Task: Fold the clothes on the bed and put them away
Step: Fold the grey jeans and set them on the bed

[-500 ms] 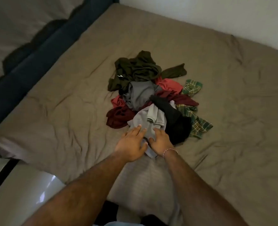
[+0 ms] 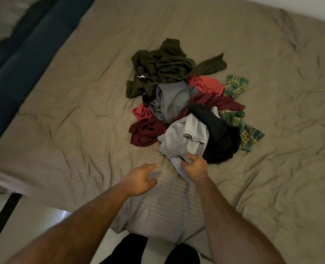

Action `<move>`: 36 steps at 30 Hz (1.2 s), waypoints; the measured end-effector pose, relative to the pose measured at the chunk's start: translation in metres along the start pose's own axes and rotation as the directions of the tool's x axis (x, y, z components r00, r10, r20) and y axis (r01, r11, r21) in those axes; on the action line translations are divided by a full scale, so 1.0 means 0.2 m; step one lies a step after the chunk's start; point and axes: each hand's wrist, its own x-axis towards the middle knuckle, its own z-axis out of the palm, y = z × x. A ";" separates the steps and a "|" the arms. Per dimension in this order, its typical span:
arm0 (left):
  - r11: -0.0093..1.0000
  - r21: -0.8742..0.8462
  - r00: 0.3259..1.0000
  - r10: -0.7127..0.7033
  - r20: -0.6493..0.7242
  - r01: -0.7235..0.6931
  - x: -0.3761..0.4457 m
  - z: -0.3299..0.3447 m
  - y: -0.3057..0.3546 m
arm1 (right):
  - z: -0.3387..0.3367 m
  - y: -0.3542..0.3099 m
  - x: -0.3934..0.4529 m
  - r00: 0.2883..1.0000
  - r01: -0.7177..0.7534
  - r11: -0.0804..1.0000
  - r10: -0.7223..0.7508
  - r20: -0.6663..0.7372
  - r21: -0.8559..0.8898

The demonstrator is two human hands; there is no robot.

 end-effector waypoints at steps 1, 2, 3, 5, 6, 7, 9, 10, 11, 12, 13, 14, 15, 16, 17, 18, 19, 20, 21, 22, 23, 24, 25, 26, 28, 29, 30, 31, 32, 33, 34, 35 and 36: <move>1.000 -0.020 1.000 -0.024 0.004 0.024 0.01 -0.01 -0.01 | -0.03 -0.02 -0.03 1.000 -0.017 0.980 0.021 -0.016 0.199; 0.998 -0.047 0.999 -0.040 0.006 0.041 0.03 -0.01 -0.02 | -0.06 -0.05 -0.07 0.999 -0.046 0.923 0.047 0.007 0.382; 0.996 -0.081 0.999 -0.040 0.008 0.040 0.04 -0.02 -0.02 | -0.11 -0.08 -0.11 0.998 -0.066 0.851 0.052 0.042 0.521; 0.989 -0.146 0.999 -0.002 -0.053 -0.006 0.08 -0.03 0.00 | -0.20 -0.15 -0.18 0.995 -0.088 0.685 0.023 0.100 0.723; 0.987 -0.157 0.994 0.016 -0.108 -0.033 0.09 -0.04 0.02 | -0.24 -0.20 -0.21 0.993 -0.096 0.587 0.000 0.118 0.804; 0.987 -0.149 0.986 0.027 -0.167 -0.052 0.11 -0.05 0.04 | -0.28 -0.24 -0.23 0.991 -0.100 0.501 -0.025 0.131 0.859; 0.995 -0.062 0.966 0.060 -0.253 -0.078 0.13 -0.09 0.10 | -0.33 -0.29 -0.26 0.983 -0.130 0.366 -0.071 0.167 0.922; 0.994 0.017 0.950 0.104 -0.293 -0.104 0.14 -0.13 0.13 | -0.35 -0.32 -0.26 0.978 -0.147 0.313 -0.096 0.185 0.938; 0.989 0.088 0.935 0.141 -0.324 -0.118 0.15 -0.16 0.15 | -0.37 -0.35 -0.27 0.972 -0.153 0.279 -0.130 0.195 0.948; 0.984 0.122 0.929 0.160 -0.332 -0.126 0.17 -0.20 0.16 | -0.39 -0.37 -0.28 0.966 -0.161 0.242 -0.161 0.203 0.957; 0.986 0.098 0.936 0.158 -0.315 -0.134 0.18 -0.24 0.17 | -0.41 -0.39 -0.29 0.962 -0.166 0.211 -0.182 0.205 0.963; 0.990 0.040 0.953 0.145 -0.265 -0.139 0.19 -0.28 0.17 | -0.43 -0.42 -0.31 0.960 -0.164 0.176 -0.200 0.198 0.971; 0.988 0.001 0.971 0.151 -0.183 -0.154 0.19 -0.31 0.18 | -0.45 -0.44 -0.32 0.961 -0.148 0.145 -0.211 0.177 0.978; 0.984 0.002 0.980 0.176 -0.095 -0.177 0.19 -0.34 0.19 | -0.48 -0.46 -0.34 0.964 -0.134 0.110 -0.216 0.156 0.985; 0.978 0.023 0.978 0.207 -0.034 -0.206 0.17 -0.36 0.20 | -0.50 -0.48 -0.37 0.964 -0.132 0.084 -0.220 0.147 0.988; 0.970 0.042 0.970 0.242 -0.014 -0.241 0.16 -0.37 0.21 | -0.52 -0.51 -0.38 0.967 -0.138 0.058 -0.209 0.147 0.989; 0.963 0.033 0.963 0.268 -0.028 -0.267 0.16 -0.37 0.23 | -0.53 -0.53 -0.38 0.971 -0.132 0.046 -0.194 0.138 0.990; 0.966 -0.011 0.964 0.258 -0.066 -0.259 0.14 -0.37 0.25 | -0.54 -0.55 -0.38 0.978 -0.125 0.040 -0.165 0.129 0.991; 0.966 -0.077 0.964 0.235 -0.128 -0.246 0.14 -0.37 0.28 | -0.55 -0.57 -0.37 0.985 -0.107 0.057 -0.129 0.113 0.993; 0.963 -0.146 0.961 0.197 -0.194 -0.227 0.14 -0.37 0.31 | -0.57 -0.59 -0.39 0.991 -0.087 0.087 -0.095 0.095 0.992; 0.947 -0.232 0.954 0.161 -0.253 -0.221 0.14 -0.37 0.34 | -0.59 -0.60 -0.40 0.995 -0.055 0.145 -0.072 0.066 0.988; 0.920 -0.318 0.942 0.129 -0.310 -0.230 0.14 -0.36 0.38 | -0.61 -0.60 -0.42 0.997 -0.014 0.217 -0.074 0.031 0.976; 0.882 -0.409 0.930 0.081 -0.359 -0.235 0.14 -0.36 0.40 | -0.62 -0.60 -0.44 0.996 0.019 0.303 -0.094 0.010 0.953; 0.834 -0.502 0.916 0.011 -0.401 -0.230 0.13 -0.37 0.45 | -0.63 -0.58 -0.46 0.992 0.040 0.385 -0.123 0.008 0.922; 0.696 -0.686 0.881 -0.167 -0.443 -0.213 0.12 -0.38 0.55 | -0.63 -0.50 -0.49 0.983 0.077 0.596 -0.182 0.040 0.800; 0.627 -0.748 0.864 -0.233 -0.446 -0.217 0.13 -0.38 0.58 | -0.62 -0.47 -0.52 0.975 0.111 0.716 -0.211 0.062 0.689; 0.571 -0.790 0.858 -0.270 -0.438 -0.223 0.13 -0.39 0.63 | -0.60 -0.44 -0.54 0.968 0.149 0.806 -0.237 0.082 0.573; 0.536 -0.812 0.860 -0.279 -0.428 -0.230 0.13 -0.38 0.68 | -0.59 -0.39 -0.57 0.961 0.190 0.857 -0.263 0.090 0.479; 0.527 -0.816 0.866 -0.266 -0.424 -0.238 0.13 -0.38 0.72 | -0.57 -0.36 -0.59 0.950 0.237 0.876 -0.299 0.088 0.419; 0.539 -0.807 0.872 -0.244 -0.425 -0.242 0.13 -0.38 0.76 | -0.54 -0.33 -0.62 0.945 0.271 0.889 -0.318 0.071 0.369; 0.555 -0.787 0.876 -0.200 -0.440 -0.269 0.11 -0.38 0.82 | -0.52 -0.29 -0.64 0.944 0.310 0.900 -0.331 0.016 0.308; 0.579 -0.755 0.878 -0.136 -0.460 -0.306 0.09 -0.38 0.86 | -0.51 -0.26 -0.67 0.941 0.339 0.917 -0.331 -0.071 0.211; 0.635 -0.693 0.876 -0.052 -0.479 -0.342 0.07 -0.38 0.91 | -0.50 -0.24 -0.69 0.921 0.369 0.922 -0.347 -0.175 0.116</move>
